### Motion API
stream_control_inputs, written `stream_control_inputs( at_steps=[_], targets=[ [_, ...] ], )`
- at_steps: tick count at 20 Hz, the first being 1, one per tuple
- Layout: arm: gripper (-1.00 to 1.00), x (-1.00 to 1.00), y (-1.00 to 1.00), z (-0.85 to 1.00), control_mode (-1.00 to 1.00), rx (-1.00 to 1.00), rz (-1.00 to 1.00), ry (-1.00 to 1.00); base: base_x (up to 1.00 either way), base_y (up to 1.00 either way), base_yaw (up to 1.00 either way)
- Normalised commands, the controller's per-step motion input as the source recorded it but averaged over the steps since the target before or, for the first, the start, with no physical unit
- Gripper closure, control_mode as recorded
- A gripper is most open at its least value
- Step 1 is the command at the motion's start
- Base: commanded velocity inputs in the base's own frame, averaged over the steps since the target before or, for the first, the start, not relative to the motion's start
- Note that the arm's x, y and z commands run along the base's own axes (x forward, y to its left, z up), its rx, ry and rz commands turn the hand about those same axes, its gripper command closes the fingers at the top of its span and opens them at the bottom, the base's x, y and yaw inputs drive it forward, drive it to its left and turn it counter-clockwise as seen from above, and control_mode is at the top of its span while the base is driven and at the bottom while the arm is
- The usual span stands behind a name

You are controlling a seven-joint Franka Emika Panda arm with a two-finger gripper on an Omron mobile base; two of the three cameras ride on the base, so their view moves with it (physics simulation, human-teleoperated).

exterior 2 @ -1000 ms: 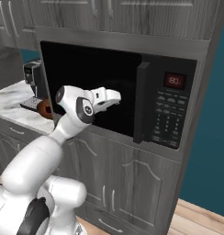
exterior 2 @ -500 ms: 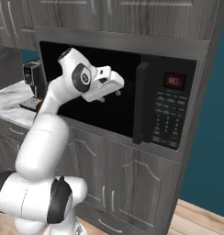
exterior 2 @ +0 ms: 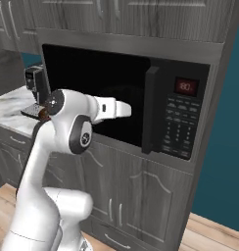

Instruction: Place the bowl containing the potato and tomato in the microwave. Close the microwave door and press the start button to microwave the meal.

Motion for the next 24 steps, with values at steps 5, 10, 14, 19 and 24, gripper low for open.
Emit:
stream_control_inputs(
  at_steps=[5, 10, 14, 19, 24],
  targets=[
    [-1.00, -1.00, 0.00, 0.05, -1.00, 0.23, 0.04, -0.11, 0.00, 0.00, 0.00],
    [-1.00, -0.95, -0.36, 0.00, -1.00, 0.17, 0.08, -0.05, 0.00, 0.00, 0.00],
    [1.00, -0.84, -0.38, 0.00, -1.00, 0.05, 0.03, 0.00, 0.00, 0.00, 0.00],
    [1.00, -0.46, -0.04, -0.18, -1.00, 0.00, 0.02, -0.01, 0.00, 0.00, 0.00],
    [1.00, -0.01, -0.22, -0.20, -1.00, 0.28, -0.08, 0.01, 0.00, 0.00, 0.00]
  ],
)
